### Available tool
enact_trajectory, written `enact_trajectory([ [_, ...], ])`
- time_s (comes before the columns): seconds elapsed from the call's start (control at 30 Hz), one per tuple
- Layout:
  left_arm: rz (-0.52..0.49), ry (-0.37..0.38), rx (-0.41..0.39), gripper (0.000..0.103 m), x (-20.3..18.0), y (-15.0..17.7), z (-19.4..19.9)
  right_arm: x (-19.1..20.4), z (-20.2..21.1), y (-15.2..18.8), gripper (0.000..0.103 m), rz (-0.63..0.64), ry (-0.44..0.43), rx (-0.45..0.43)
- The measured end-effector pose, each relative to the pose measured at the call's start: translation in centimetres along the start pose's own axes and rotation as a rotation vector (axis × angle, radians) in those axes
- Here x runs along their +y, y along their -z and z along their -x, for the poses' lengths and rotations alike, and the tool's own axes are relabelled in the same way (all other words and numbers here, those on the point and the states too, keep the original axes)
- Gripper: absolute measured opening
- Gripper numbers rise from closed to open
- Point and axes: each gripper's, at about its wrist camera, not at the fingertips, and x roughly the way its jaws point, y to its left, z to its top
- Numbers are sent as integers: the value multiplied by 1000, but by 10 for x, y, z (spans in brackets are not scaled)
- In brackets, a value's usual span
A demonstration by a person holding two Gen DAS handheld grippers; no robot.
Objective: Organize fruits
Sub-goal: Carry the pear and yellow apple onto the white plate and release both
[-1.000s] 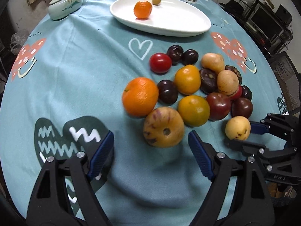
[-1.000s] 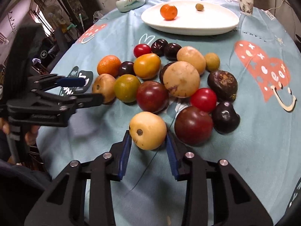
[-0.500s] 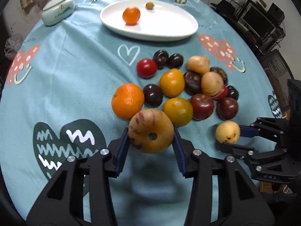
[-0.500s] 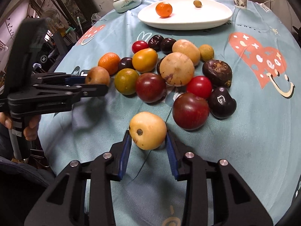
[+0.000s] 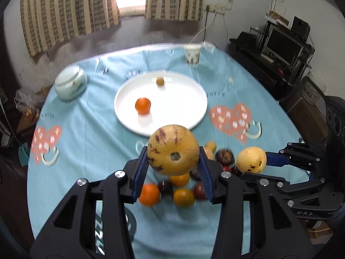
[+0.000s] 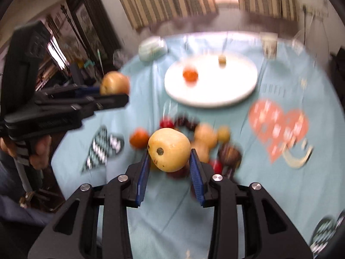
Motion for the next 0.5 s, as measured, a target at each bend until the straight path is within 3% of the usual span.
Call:
enact_trajectory([
  [0.2,-15,-20,-91,45,-5,-50,10,-3,26,-57,37,44,16,-131],
  [0.5,13,-35,-48,45,6,-75,-28,-21,9,-97,37,57,34,-144],
])
